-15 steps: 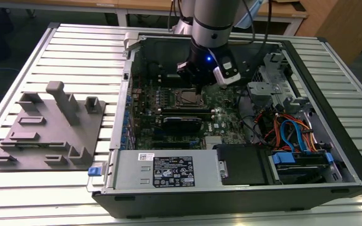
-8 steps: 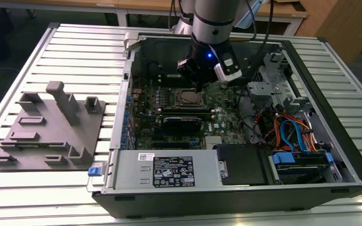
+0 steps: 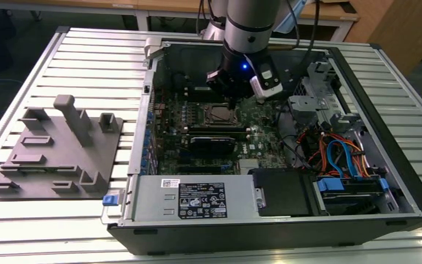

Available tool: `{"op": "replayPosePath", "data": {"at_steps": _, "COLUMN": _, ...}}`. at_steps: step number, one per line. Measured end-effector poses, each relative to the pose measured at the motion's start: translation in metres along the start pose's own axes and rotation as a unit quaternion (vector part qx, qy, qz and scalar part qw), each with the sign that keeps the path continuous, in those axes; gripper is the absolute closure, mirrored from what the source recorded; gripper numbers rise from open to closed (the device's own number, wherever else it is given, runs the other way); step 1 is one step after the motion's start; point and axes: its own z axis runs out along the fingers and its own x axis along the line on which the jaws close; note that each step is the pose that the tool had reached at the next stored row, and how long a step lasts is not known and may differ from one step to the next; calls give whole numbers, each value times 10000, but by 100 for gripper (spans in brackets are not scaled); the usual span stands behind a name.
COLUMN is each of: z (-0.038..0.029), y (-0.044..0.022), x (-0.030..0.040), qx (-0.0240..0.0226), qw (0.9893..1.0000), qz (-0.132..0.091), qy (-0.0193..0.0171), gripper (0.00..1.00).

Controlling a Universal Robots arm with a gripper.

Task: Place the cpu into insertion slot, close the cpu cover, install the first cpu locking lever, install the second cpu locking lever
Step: 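Install the second cpu locking lever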

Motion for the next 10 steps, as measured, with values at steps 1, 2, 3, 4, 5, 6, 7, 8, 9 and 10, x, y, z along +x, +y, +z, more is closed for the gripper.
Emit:
{"op": "replayPosePath", "data": {"at_steps": 1, "z": 0, "y": 0, "x": 0, "qx": 0, "qw": 10000, "qz": 0, "qy": 0, "gripper": 90}}
{"op": "replayPosePath", "data": {"at_steps": 2, "z": 0, "y": -1, "x": 0, "qx": 0, "qw": 10000, "qz": 0, "qy": 0, "gripper": 90}}
{"op": "replayPosePath", "data": {"at_steps": 3, "z": -1, "y": -1, "x": 0, "qx": 1, "qw": 10000, "qz": 0, "qy": 0, "gripper": 90}}
{"op": "replayPosePath", "data": {"at_steps": 4, "z": -1, "y": -2, "x": 0, "qx": 1, "qw": 10000, "qz": 0, "qy": 1, "gripper": 90}}
{"op": "replayPosePath", "data": {"at_steps": 5, "z": -1, "y": -2, "x": 0, "qx": 1, "qw": 10000, "qz": 0, "qy": 1, "gripper": 90}}
{"op": "replayPosePath", "data": {"at_steps": 6, "z": -1, "y": -2, "x": 0, "qx": 1, "qw": 10000, "qz": 0, "qy": 1, "gripper": 90}}
{"op": "replayPosePath", "data": {"at_steps": 7, "z": -1, "y": -2, "x": 0, "qx": 1, "qw": 10000, "qz": 0, "qy": 1, "gripper": 90}}
{"op": "replayPosePath", "data": {"at_steps": 8, "z": -1, "y": -2, "x": 0, "qx": 1, "qw": 10000, "qz": 0, "qy": 1, "gripper": 90}}
{"op": "replayPosePath", "data": {"at_steps": 9, "z": 0, "y": -2, "x": 0, "qx": 0, "qw": 10000, "qz": 0, "qy": 0, "gripper": 90}}
{"op": "replayPosePath", "data": {"at_steps": 10, "z": -1, "y": -3, "x": 0, "qx": 1, "qw": 10000, "qz": 0, "qy": 0, "gripper": 90}}
